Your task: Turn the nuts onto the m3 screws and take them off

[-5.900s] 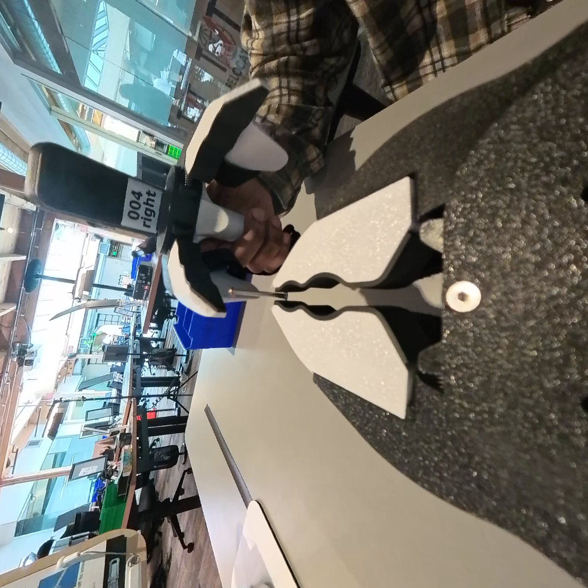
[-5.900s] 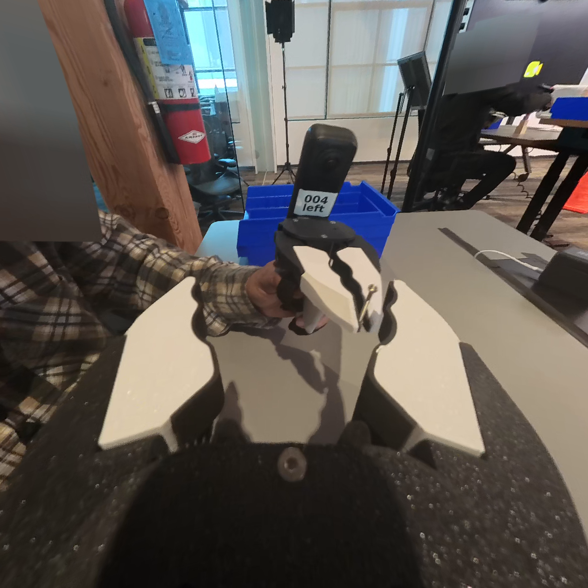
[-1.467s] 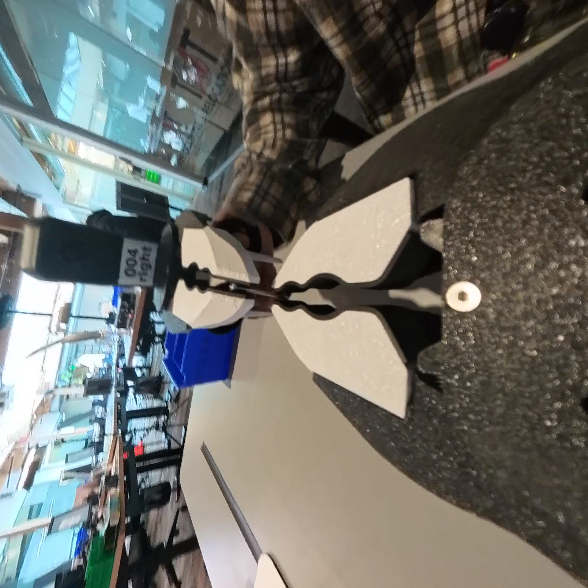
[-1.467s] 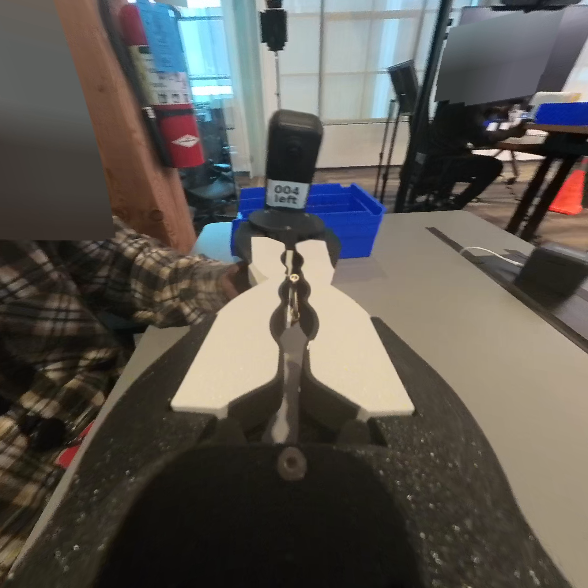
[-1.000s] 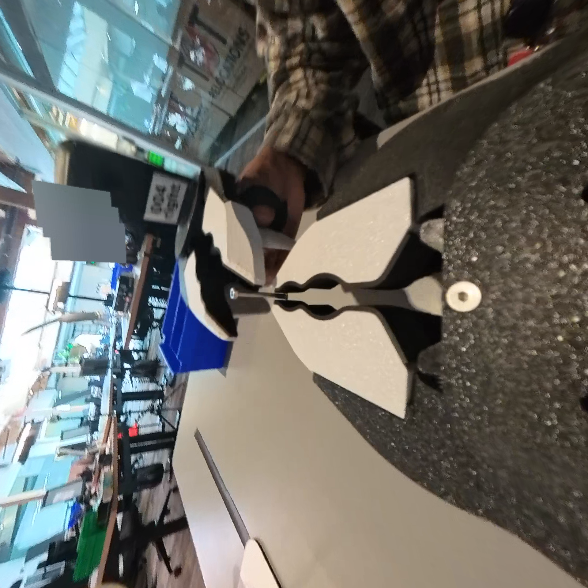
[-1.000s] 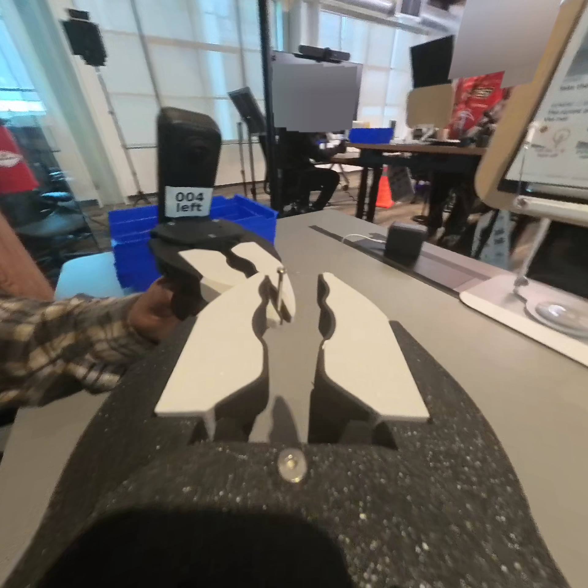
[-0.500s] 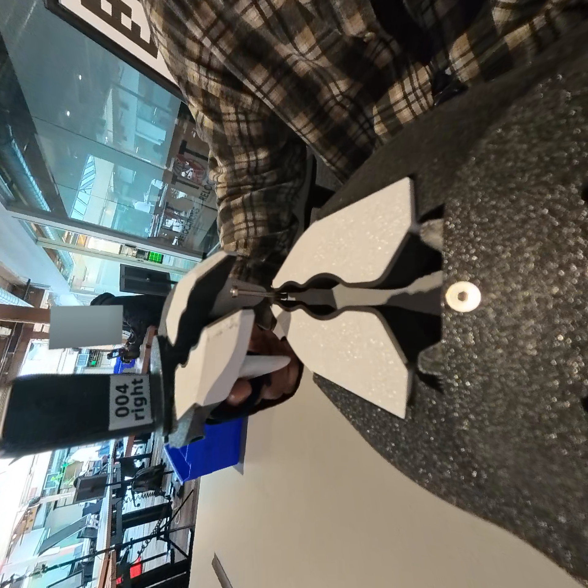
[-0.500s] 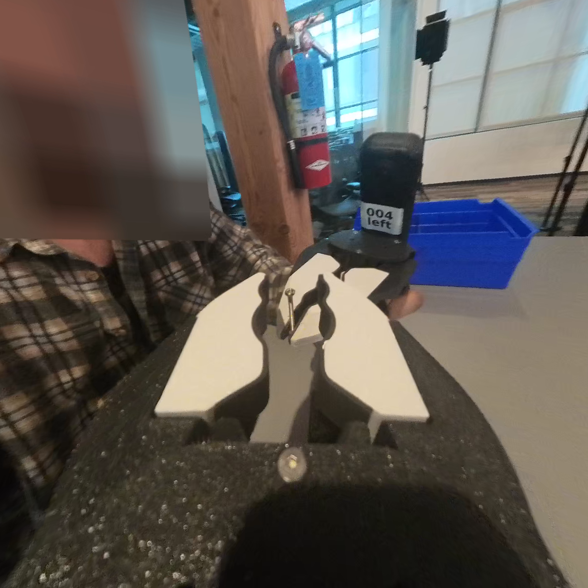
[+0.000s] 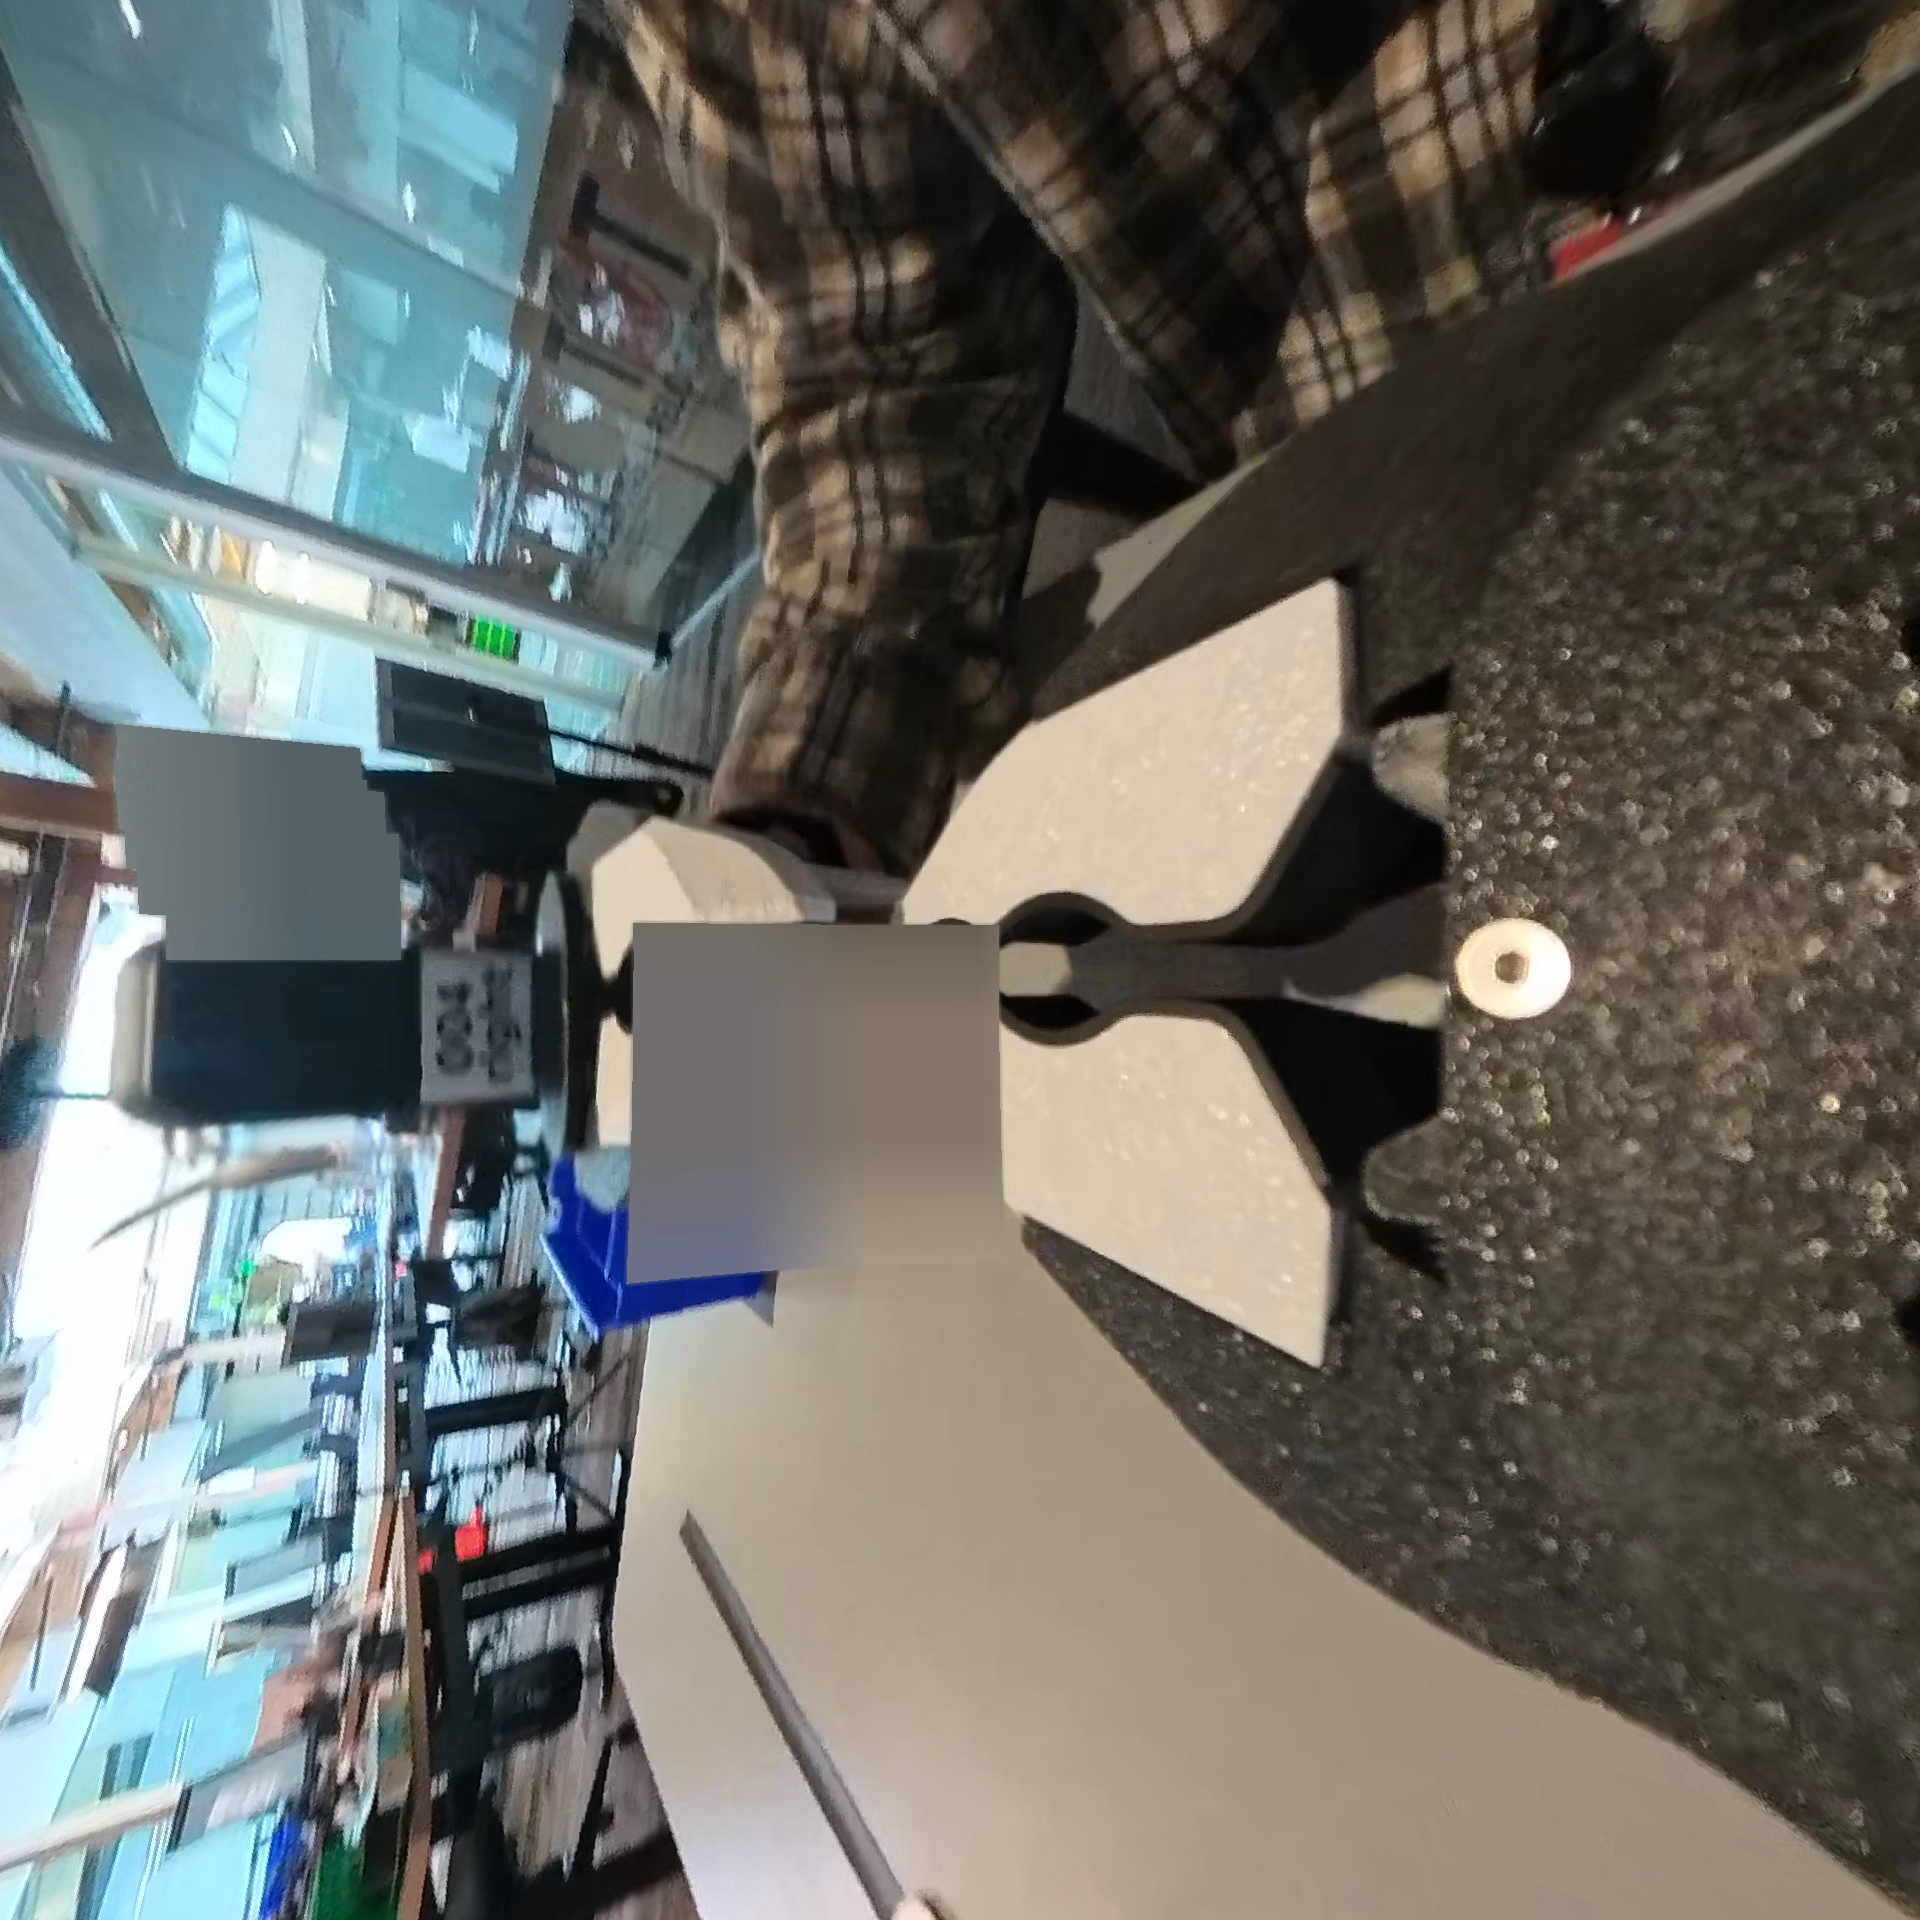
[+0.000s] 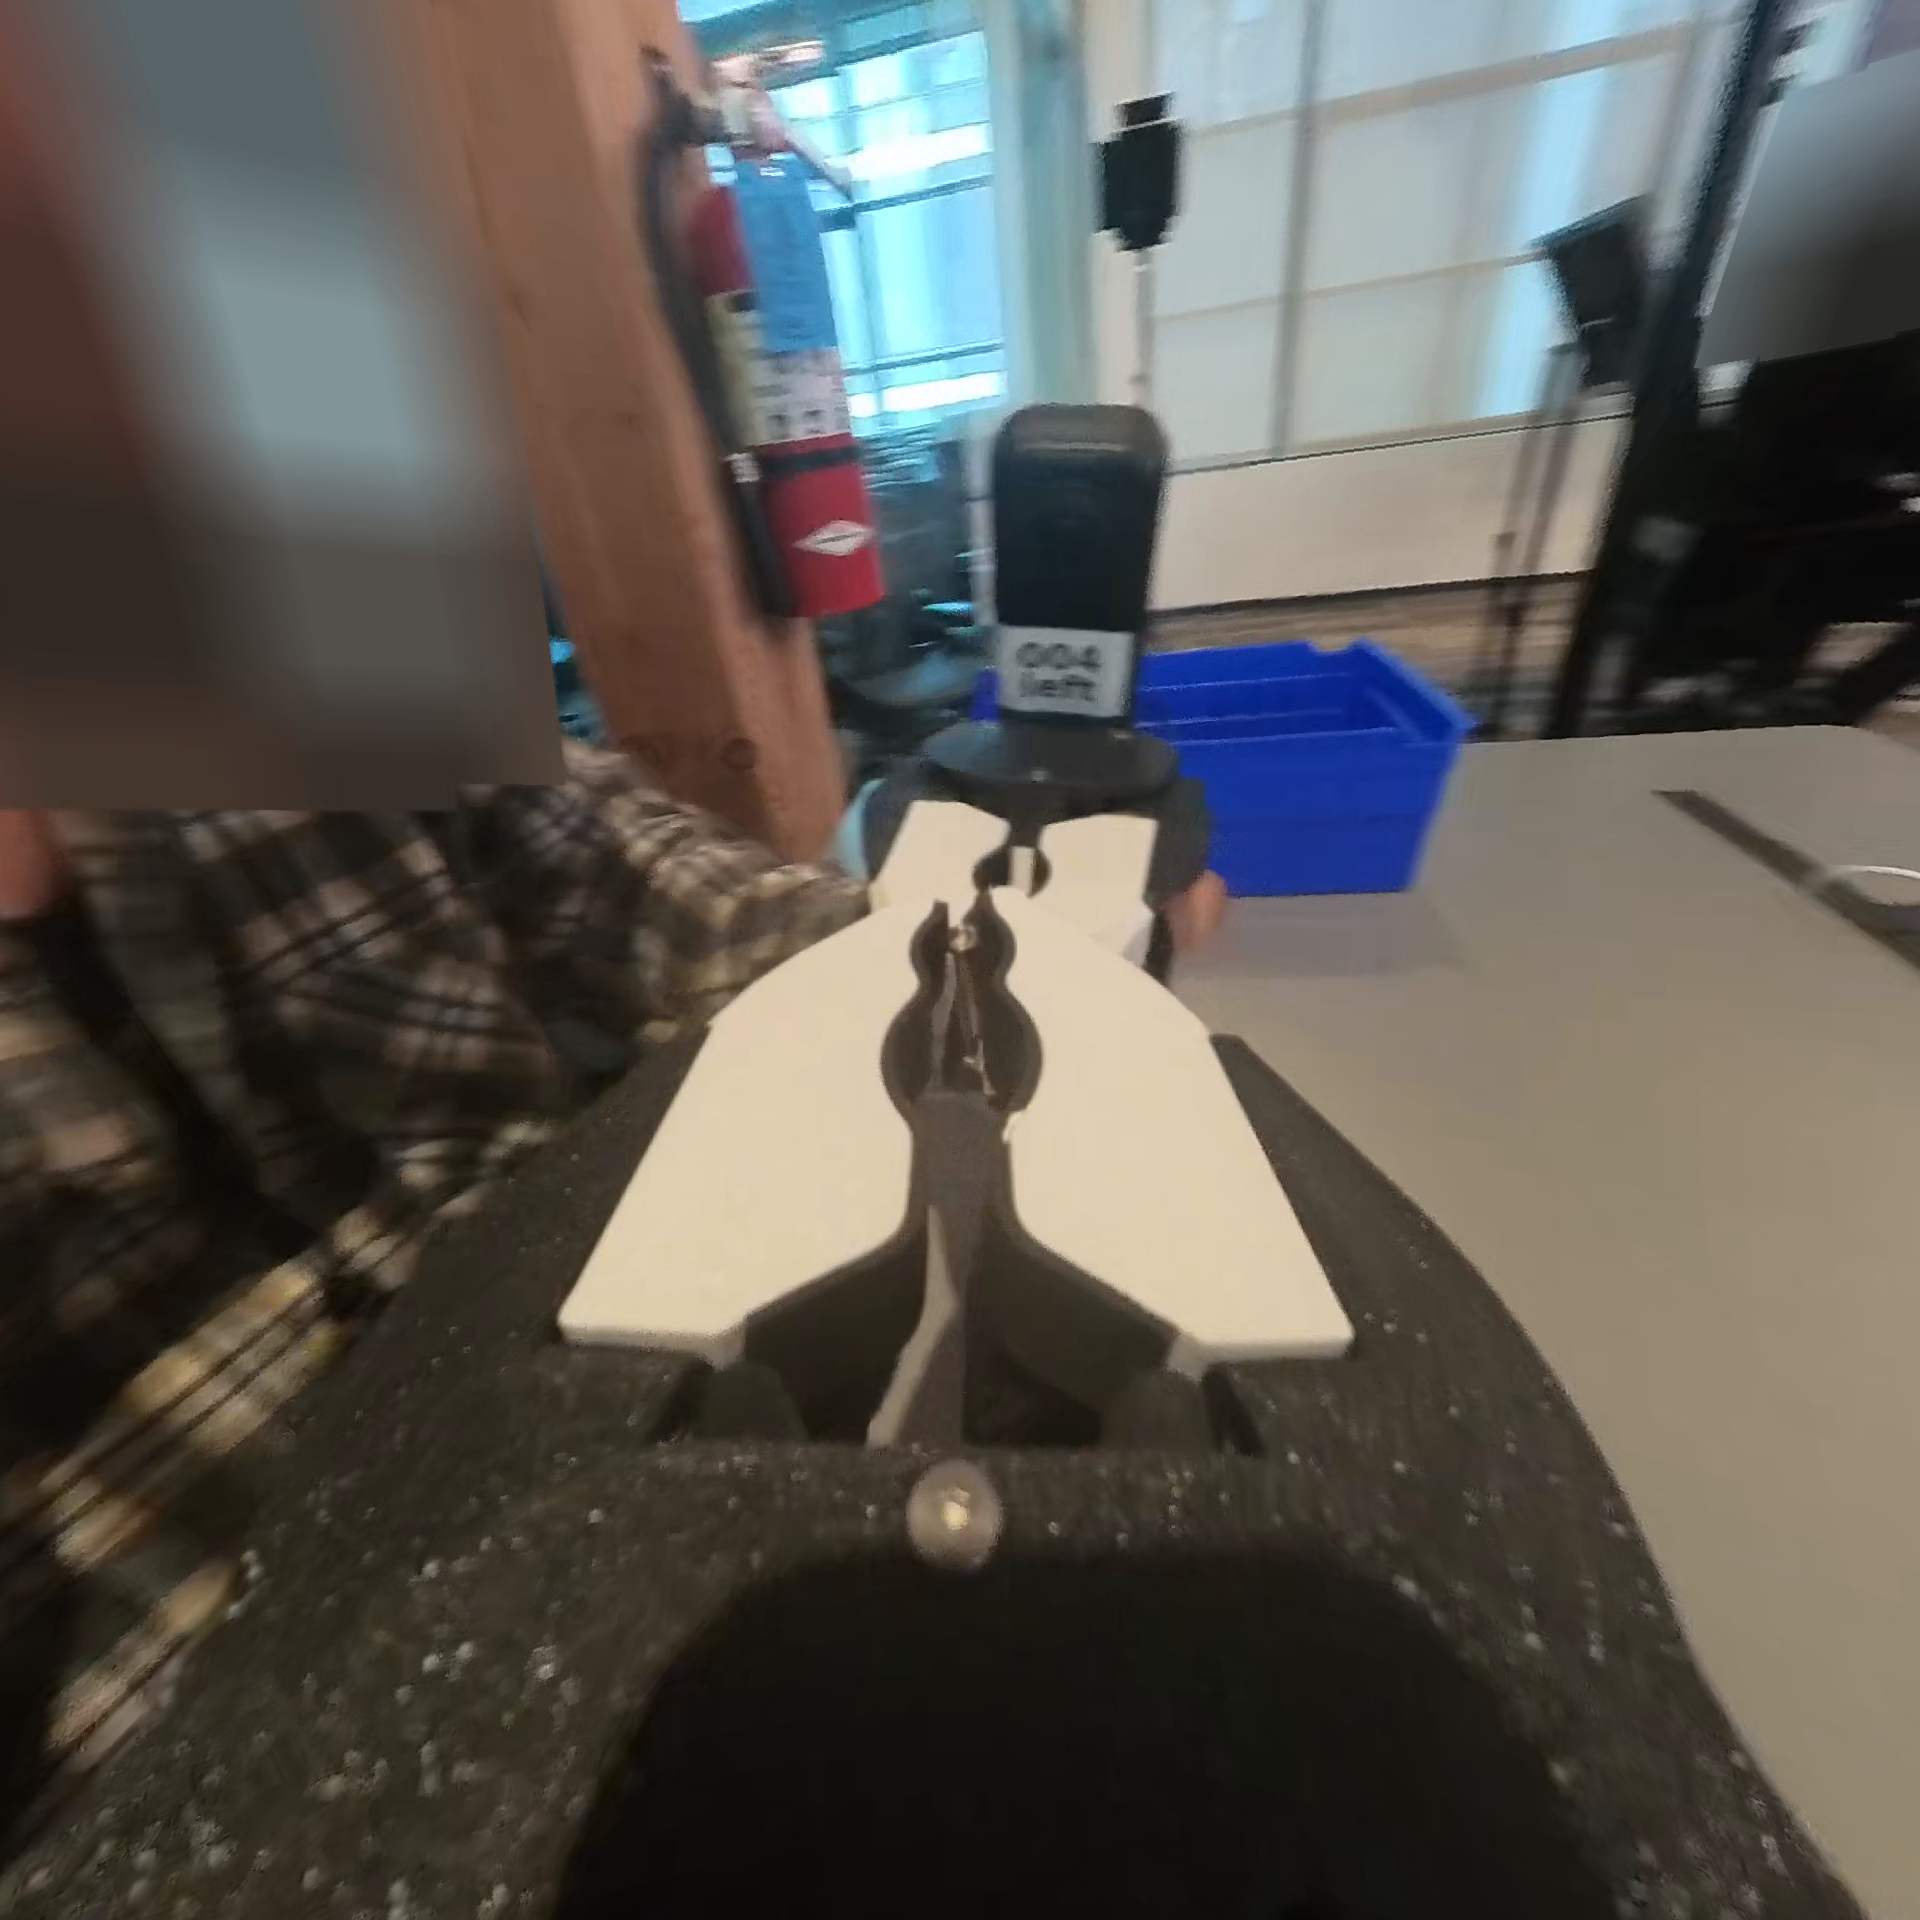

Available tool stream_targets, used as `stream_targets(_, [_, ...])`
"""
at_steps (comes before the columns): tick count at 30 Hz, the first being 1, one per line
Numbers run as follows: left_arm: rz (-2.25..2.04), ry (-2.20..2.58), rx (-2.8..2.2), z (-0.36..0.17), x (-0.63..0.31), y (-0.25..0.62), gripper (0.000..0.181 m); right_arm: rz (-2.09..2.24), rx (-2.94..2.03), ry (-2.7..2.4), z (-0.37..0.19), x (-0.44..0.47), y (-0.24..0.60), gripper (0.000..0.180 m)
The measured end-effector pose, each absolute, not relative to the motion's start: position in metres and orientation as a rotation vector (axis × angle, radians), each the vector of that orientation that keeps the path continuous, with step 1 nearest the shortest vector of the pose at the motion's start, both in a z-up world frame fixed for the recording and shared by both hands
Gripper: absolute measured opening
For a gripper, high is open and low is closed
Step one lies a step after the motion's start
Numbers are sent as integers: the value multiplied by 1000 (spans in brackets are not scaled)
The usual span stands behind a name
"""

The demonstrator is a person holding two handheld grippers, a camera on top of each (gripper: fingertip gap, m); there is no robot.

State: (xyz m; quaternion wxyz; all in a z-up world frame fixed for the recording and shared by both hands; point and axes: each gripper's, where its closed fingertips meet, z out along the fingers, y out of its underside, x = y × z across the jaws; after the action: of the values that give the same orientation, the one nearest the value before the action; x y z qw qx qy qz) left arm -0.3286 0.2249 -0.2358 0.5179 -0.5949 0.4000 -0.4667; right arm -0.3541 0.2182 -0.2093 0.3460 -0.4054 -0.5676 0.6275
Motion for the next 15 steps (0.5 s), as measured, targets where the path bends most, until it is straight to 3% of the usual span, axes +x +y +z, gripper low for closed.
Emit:
stream_targets(7, [-955, 893, -1504, -245, -332, 241, 4, 1210, -1251, -1000, -216, -364, 246, 5])
stream_targets(10, [-1025, 869, -1487, -241, -334, 240, 4, 1171, -1248, -978, -216, -362, 248, 28])
stream_targets(15, [-1125, 874, -1434, -233, -334, 233, 4, 1270, -1172, -1109, -203, -353, 240, 40])
